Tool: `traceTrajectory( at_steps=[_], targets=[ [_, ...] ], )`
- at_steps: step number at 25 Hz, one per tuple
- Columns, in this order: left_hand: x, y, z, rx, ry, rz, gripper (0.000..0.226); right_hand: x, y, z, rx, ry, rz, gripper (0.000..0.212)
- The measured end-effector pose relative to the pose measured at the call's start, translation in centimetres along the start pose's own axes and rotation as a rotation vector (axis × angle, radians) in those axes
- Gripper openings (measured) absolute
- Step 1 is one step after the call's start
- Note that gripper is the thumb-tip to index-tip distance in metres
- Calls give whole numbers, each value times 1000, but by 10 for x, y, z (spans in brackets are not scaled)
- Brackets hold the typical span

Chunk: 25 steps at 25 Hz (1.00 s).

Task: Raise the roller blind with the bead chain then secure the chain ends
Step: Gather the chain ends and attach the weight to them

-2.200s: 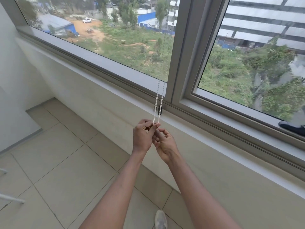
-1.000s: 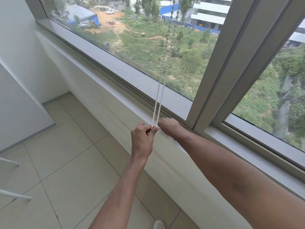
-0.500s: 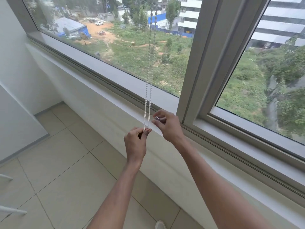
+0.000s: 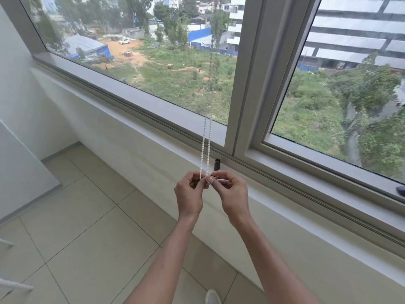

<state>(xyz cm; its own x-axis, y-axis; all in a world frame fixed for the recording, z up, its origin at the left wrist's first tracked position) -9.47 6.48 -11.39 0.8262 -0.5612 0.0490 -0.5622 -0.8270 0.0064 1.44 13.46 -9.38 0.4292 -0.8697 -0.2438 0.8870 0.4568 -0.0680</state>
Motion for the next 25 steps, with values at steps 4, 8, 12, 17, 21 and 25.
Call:
traceTrajectory(
  at_steps=[4,8,12,17,21,25],
  targets=[
    [10,-6,3,208,122,99,17,14,4,-1,-77,29,-71,13],
    [14,-7,5,280,183,206,10,15,8,-3,-16,86,-97,18],
    [13,-7,6,277,189,222,10,15,5,-10,70,154,-103,17],
    [11,-1,7,184,105,154,20,12,3,-18,190,258,-101,20],
    [9,-1,12,-2,-21,86,21,4,1,-26,277,353,-70,27],
    [2,0,9,-104,-90,104,29,-11,9,-38,263,350,-29,25]
  ],
)
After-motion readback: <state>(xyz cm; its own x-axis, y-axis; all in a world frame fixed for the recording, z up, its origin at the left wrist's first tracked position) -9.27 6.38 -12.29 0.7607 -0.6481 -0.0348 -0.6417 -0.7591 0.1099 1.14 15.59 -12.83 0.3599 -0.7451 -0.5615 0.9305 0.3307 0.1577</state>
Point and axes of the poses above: each hand's wrist, its own x-axis away from the middle knuckle, its own y-axis out of the back of the hand, z = x × y, the point moved 1 cm from there along -x, towards the middle knuckle, and after that the axes turned 11 degrees about y, right-handed, at the moved point
